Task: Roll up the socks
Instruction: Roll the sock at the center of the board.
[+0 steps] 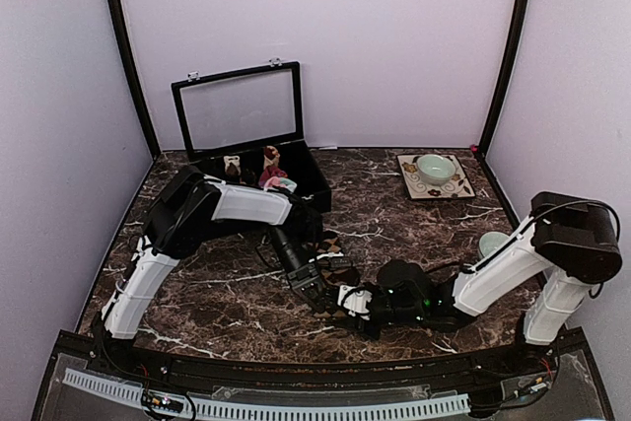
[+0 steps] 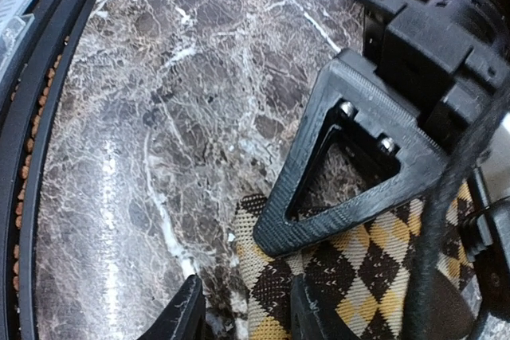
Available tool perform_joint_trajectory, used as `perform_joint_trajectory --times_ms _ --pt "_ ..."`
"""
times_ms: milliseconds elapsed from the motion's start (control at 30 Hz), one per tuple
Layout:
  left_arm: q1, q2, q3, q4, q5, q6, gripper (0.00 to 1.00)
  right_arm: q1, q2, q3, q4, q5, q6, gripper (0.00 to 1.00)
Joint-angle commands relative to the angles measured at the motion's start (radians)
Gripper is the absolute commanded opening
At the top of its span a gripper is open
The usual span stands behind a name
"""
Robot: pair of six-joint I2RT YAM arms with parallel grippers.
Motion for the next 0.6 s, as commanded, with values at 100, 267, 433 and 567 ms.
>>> perform_joint_trajectory --times_ms 100,267,433,567 --pt "0.025 0.082 -0.03 0.046 -0.242 0.016 0.03 -0.003 0.061 0.0 0.078 0.025 -0.004 0.31" --pt "0.028 0.064 -0.041 0.066 -0.229 0.009 0.12 -0.007 0.072 -0.015 0.07 0.022 0.028 0.12" --pt "0.041 -0.005 -0.076 0.109 -0.24 0.0 0.18 -0.011 0.084 -0.052 0.079 0.031 0.082 0.0" --pt "0.062 -0.174 -0.235 0.293 -0.272 -0.051 0.34 -0.024 0.072 -0.089 0.075 0.003 0.15 0.0"
